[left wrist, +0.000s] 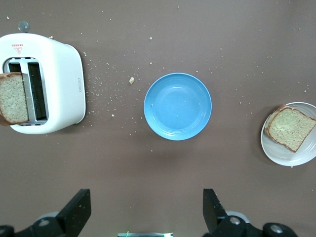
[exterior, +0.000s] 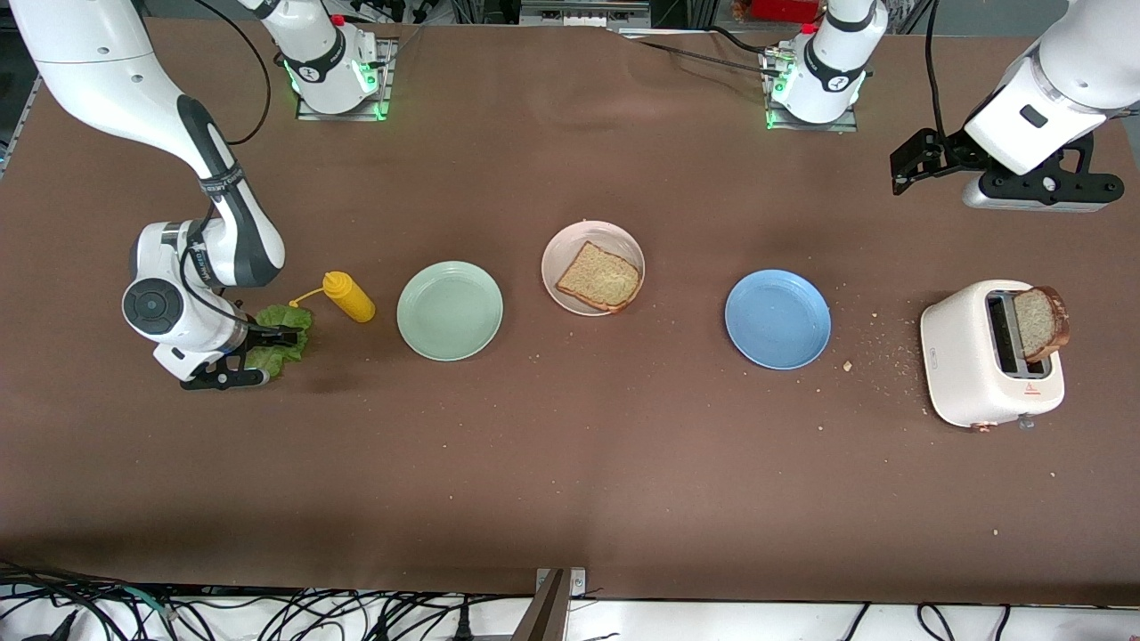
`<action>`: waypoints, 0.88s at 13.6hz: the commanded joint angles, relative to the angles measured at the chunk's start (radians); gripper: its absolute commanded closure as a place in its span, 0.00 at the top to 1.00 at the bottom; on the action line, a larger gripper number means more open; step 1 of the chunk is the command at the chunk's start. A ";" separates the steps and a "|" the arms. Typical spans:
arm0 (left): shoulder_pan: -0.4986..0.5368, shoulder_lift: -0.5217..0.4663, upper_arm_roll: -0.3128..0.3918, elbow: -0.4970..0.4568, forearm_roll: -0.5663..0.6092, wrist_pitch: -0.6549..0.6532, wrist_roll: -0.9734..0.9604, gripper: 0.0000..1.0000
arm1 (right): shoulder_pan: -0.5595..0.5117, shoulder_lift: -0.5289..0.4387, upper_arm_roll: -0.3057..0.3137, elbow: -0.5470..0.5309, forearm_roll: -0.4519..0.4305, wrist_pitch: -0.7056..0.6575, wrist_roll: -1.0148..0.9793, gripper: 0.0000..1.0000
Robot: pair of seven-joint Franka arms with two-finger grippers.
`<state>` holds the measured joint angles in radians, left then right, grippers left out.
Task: Make sandwich in beige plate with both arms
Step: 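Grasp the lettuce leaf with the right gripper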
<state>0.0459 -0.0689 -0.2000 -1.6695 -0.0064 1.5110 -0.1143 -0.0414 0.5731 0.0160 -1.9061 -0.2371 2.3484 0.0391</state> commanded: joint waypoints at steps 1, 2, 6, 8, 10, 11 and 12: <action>0.002 0.004 -0.002 0.014 -0.010 -0.017 -0.008 1.00 | -0.011 0.008 0.004 -0.002 -0.007 0.017 0.015 0.44; 0.002 0.004 -0.004 0.014 -0.010 -0.017 -0.008 1.00 | -0.011 0.008 0.004 -0.002 -0.007 0.017 0.015 0.27; 0.003 0.004 -0.002 0.014 -0.010 -0.017 -0.007 1.00 | -0.011 0.011 0.004 -0.001 -0.005 0.017 0.016 0.00; 0.003 0.004 -0.002 0.014 -0.010 -0.017 -0.007 1.00 | -0.009 0.008 0.005 0.010 -0.004 0.005 0.005 0.00; 0.003 0.004 -0.002 0.014 -0.010 -0.017 -0.007 1.00 | -0.008 -0.001 0.008 0.065 -0.007 -0.091 -0.002 0.00; 0.003 0.004 -0.002 0.014 -0.010 -0.017 -0.007 1.00 | -0.006 -0.005 0.013 0.120 -0.007 -0.189 -0.013 0.00; 0.003 0.004 -0.002 0.014 -0.010 -0.017 -0.007 1.00 | -0.002 -0.015 0.015 0.171 -0.007 -0.281 -0.033 0.00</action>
<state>0.0459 -0.0688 -0.2000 -1.6696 -0.0064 1.5110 -0.1143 -0.0412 0.5677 0.0188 -1.8379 -0.2368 2.2212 0.0339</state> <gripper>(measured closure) 0.000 0.925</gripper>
